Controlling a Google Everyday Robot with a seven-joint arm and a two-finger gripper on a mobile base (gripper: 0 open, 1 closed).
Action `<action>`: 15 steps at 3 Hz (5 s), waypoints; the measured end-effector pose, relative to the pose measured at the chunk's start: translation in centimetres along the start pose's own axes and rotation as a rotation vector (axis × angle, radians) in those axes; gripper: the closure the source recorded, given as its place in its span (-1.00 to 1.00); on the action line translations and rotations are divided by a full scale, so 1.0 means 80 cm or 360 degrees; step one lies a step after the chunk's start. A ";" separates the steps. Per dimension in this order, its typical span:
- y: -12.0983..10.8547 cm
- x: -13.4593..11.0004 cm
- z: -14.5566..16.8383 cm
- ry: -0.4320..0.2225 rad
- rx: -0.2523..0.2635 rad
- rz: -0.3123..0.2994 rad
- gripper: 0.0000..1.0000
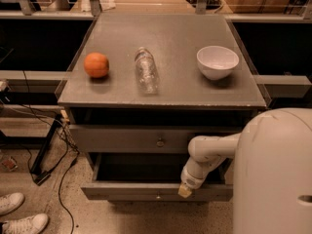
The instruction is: Open middle drawer
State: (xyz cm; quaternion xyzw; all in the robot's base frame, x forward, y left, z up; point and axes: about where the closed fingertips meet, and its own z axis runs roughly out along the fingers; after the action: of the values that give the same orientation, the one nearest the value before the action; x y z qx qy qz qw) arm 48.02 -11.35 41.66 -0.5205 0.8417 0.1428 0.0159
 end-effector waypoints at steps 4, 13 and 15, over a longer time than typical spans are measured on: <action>-0.008 0.010 -0.011 0.0008 0.0047 0.0057 1.00; 0.020 0.092 -0.039 0.0085 0.0049 0.0245 -1.00; 0.022 0.117 -0.051 0.0111 0.0051 0.0341 -1.00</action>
Offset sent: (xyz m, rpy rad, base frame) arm -0.0607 -0.0914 0.0694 -0.1466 -0.0766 -0.2535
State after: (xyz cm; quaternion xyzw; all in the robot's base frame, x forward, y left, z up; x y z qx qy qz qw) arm 42.65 -19.83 44.29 -0.4317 0.8948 0.1120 -0.0205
